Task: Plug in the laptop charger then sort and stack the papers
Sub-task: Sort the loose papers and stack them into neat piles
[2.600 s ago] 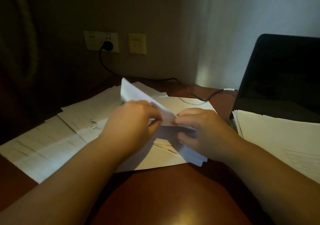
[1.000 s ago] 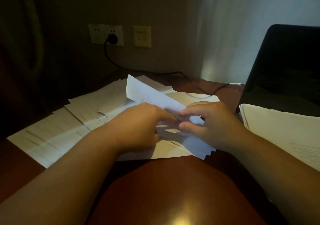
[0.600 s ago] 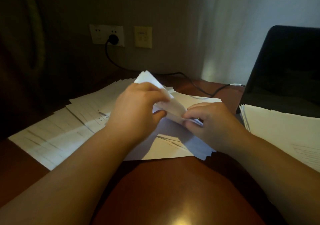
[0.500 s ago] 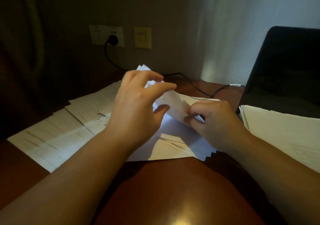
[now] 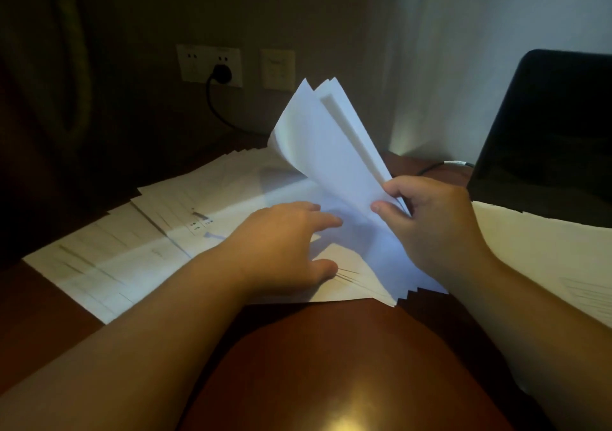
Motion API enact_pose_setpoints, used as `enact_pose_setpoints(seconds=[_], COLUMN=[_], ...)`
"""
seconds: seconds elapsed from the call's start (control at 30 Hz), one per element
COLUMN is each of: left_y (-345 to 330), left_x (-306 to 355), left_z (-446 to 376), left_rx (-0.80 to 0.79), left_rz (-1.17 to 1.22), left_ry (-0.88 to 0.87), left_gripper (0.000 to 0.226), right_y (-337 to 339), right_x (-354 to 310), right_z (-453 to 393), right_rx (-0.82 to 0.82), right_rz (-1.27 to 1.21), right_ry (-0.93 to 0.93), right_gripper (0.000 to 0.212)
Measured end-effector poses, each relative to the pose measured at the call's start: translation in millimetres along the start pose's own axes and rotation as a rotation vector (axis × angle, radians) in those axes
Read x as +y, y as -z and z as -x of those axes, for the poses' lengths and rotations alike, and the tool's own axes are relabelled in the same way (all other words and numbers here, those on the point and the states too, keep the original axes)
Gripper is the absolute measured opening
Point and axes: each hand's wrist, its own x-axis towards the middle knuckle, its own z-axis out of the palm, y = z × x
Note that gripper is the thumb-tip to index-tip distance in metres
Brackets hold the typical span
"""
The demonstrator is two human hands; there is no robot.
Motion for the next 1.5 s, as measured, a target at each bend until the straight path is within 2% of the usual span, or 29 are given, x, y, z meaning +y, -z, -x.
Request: enact_pose_setpoints(seconds=[0.23, 0.47, 0.63, 0.7, 0.8, 1.03, 1.13, 1.2, 1.3, 1.33, 1.4, 1.43, 1.5], left_y=[2.0, 8.2, 4.3, 4.1, 10.2, 15.7, 16.3, 16.8, 19.6, 21.4, 18.1, 13.9, 8.9], left_x=[0.0, -1.2, -7.1, -11.6, -14.5, -13.2, -11.2, -6.4, 2.4, 6.8, 14.8, 17.4, 23.8], left_z=[-0.1, 2.4, 1.6, -1.2, -2.6, -8.4, -6.7, -4.5, 1.9, 4.5, 4.4, 2.5, -0.7], left_rx=[-0.002, 0.047, -0.014, 0.006, 0.087, 0.408, 0.556, 0.709, 0.941, 0.927, 0.677, 0.516, 0.305], left_rz=[0.046, 0.008, -0.063, -0.084, -0.076, -0.09, -0.106, -0.126, -0.057, 0.026, 0.236, 0.284, 0.355], left_ry=[-0.01, -0.045, 0.01, 0.035, 0.04, 0.012, 0.024, 0.029, -0.005, 0.018, 0.166, 0.239, 0.282], left_gripper=[0.068, 0.033, 0.053, 0.041, 0.01, 0.014, 0.013, 0.016, 0.02, 0.021, 0.034, 0.044, 0.064], right_y=[-0.5, -0.6, 0.8, 0.9, 0.6, -0.1, 0.2, 0.9, 3.8, 4.9, 6.1, 6.5, 8.4], right_x=[0.5, -0.5, -1.0, -2.7, -4.8, -10.4, -10.5, -12.5, -17.6, -19.0, -20.8, -21.3, -23.6], right_z=[1.3, 1.5, 2.2, 3.0, 4.0, 7.1, 7.7, 7.9, 8.0, 7.7, 6.9, 6.1, 5.3], right_rx=[0.012, 0.02, -0.01, -0.047, -0.138, -0.362, -0.345, -0.294, -0.215, -0.167, -0.062, -0.038, -0.074], right_rz=[-0.019, -0.005, -0.044, -0.061, -0.097, -0.116, -0.073, -0.055, -0.105, -0.122, -0.138, -0.162, -0.213], right_ry=[-0.002, 0.009, 0.028, 0.056, 0.12, 0.166, 0.192, 0.193, 0.133, 0.116, 0.084, 0.056, 0.031], right_gripper=[0.006, 0.006, 0.008, 0.014, 0.02, 0.033, 0.03, 0.029, 0.042, 0.05, 0.062, 0.061, 0.05])
